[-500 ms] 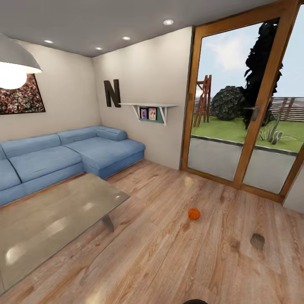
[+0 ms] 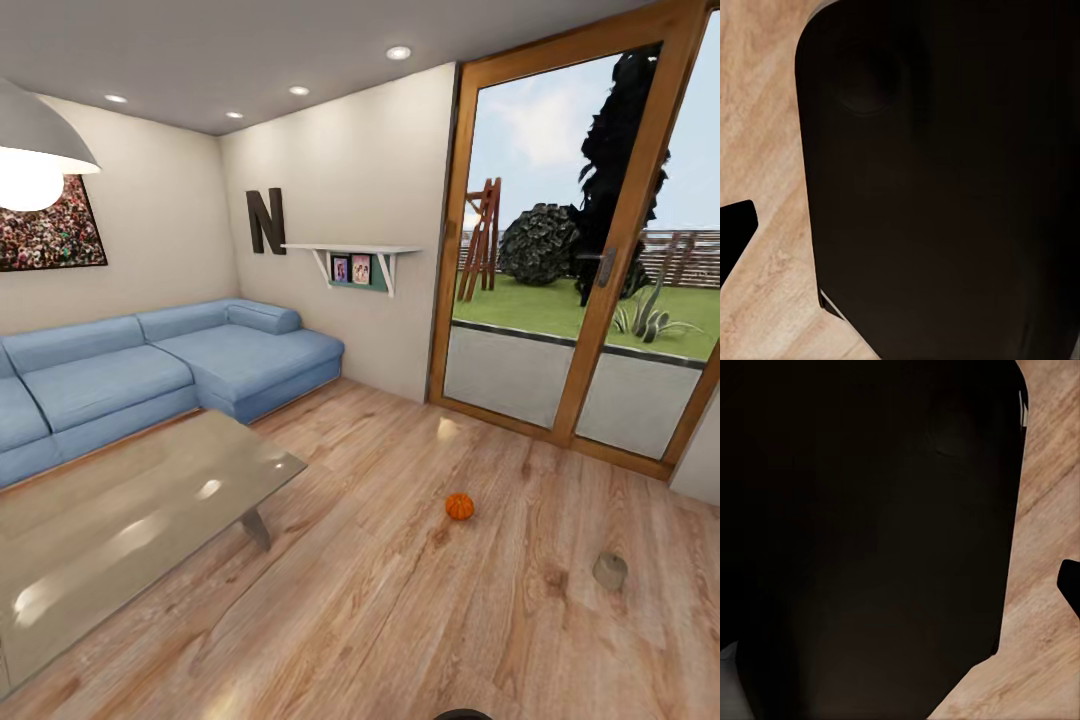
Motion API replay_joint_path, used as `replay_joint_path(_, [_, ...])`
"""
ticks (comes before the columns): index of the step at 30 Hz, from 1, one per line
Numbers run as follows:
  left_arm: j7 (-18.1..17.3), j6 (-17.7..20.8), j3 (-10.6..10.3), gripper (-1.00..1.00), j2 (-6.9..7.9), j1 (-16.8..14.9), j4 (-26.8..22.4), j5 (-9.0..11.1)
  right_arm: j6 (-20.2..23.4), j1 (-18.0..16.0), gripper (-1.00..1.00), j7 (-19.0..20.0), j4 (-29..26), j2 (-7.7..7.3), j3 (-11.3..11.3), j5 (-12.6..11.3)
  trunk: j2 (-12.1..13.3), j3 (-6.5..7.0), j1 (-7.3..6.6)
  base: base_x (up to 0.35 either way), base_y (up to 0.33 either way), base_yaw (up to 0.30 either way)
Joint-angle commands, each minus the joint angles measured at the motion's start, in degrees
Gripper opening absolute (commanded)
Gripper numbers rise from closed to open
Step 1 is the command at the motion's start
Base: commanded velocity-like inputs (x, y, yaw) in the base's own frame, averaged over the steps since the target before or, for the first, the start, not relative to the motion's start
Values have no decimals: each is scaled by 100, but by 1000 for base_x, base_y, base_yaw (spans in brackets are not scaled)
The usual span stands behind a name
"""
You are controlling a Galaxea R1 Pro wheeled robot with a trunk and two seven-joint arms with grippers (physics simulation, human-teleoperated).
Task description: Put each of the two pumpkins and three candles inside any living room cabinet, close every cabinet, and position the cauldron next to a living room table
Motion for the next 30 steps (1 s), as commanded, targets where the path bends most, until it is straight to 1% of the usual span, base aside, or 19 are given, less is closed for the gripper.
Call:
replay_joint_path(1, [0, -1, -2, 100, 0, 0, 0, 0, 2, 0, 100, 0, 0, 3, 0, -1, 0, 0, 0, -26, 0, 0])
replay_joint_path(8, [0, -3, -8, 100, 0, 0, 0, 0, 5, 0, 100, 7, 0, -7, 0, -1, 0, 0, 0, -152, 44, -2])
replay_joint_path(11, [0, -4, -9, 100, 0, 0, 0, -1, 11, 0, 100, 8, 0, -12, 0, -1, 0, 0, 0, -232, 122, -128])
replay_joint_path(19, [0, -5, -17, 100, 0, 0, 0, -4, 14, 0, 100, 9, 0, -9, 0, -2, 0, 0, 0, -224, 130, -237])
replay_joint_path(30, [0, -12, -29, 100, 8, 0, 0, -8, 10, 0, 100, 9, 0, -6, 0, -2, 0, 0, 0, -34, 20, -260])
